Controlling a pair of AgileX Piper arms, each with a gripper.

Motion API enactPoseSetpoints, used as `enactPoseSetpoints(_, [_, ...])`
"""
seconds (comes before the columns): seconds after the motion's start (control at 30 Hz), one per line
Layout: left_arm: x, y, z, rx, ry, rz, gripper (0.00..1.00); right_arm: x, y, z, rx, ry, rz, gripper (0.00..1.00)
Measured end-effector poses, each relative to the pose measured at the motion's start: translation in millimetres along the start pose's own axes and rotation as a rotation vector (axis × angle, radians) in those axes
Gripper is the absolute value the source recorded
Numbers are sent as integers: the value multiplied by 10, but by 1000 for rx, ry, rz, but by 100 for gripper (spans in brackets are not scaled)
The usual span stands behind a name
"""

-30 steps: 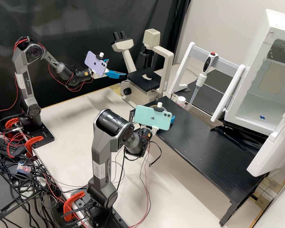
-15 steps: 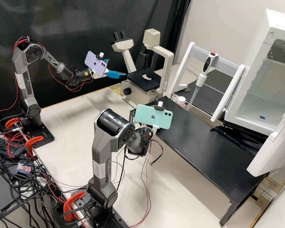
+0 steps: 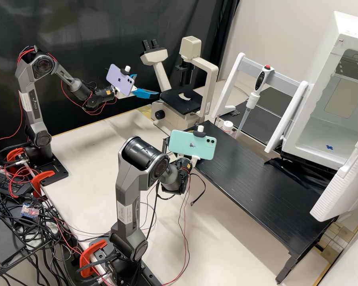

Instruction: Move the petri dish to the incubator

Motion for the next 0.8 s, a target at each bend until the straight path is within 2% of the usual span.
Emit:
enactPoseSetpoints(0.23, [0,0,0,0,0,0,100,4,2,2,11,-4,-2,0])
enactPoseSetpoints(0.8, [0,0,0,0,0,0,100,25,68,46,5,-23,9,0])
